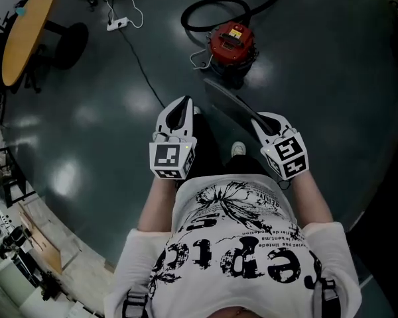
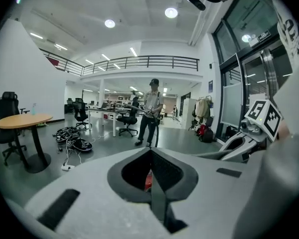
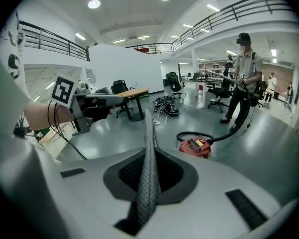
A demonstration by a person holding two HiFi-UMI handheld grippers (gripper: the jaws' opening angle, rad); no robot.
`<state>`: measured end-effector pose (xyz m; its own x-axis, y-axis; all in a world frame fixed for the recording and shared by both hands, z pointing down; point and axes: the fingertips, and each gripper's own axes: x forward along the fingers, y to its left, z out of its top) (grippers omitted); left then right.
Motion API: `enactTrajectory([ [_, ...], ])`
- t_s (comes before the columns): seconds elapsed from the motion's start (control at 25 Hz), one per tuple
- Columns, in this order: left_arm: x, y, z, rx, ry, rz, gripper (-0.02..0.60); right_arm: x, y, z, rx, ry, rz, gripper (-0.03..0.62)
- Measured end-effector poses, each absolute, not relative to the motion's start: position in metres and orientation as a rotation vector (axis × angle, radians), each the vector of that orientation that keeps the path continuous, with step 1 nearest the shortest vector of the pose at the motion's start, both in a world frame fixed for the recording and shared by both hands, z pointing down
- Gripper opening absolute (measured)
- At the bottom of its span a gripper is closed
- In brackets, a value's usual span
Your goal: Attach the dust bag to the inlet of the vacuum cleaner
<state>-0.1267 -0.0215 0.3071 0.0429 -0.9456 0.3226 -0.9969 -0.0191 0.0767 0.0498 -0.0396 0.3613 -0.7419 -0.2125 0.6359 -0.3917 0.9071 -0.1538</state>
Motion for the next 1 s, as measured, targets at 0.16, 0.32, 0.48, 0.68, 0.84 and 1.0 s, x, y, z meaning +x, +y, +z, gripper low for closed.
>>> enactTrajectory([
  [0.16, -0.162, -0.082, 0.317, 2.146, -1.837, 0.294, 0.003, 0.010, -0.072, 0.371, 0.491, -2.413, 0.402, 0.023],
  [0.32, -0.191, -0.119, 0.321, 2.273, -1.683, 0.339, 0.003, -0.031, -0.091, 0.380, 0.548, -2.399, 0.424, 0.023],
  [0.48, -0.214, -0.152, 0.345, 2.317, -1.556, 0.355, 0.003, -0.061, -0.111, 0.399, 0.584, -2.396, 0.431, 0.023],
  [0.68, -0.228, -0.188, 0.378, 2.315, -1.450, 0.334, 0.003, -0.079, -0.126, 0.425, 0.607, -2.404, 0.460, 0.023],
  [0.84, -0.235, -0.208, 0.417, 2.316, -1.465, 0.354, 0.003, -0.089, -0.131, 0.465, 0.579, -2.409, 0.473, 0.023],
  [1.0, -0.227, -0.216, 0.465, 2.366, -1.478, 0.449, 0.003, -0.090, -0.129, 0.516, 0.549, -2.412, 0.487, 0.023],
])
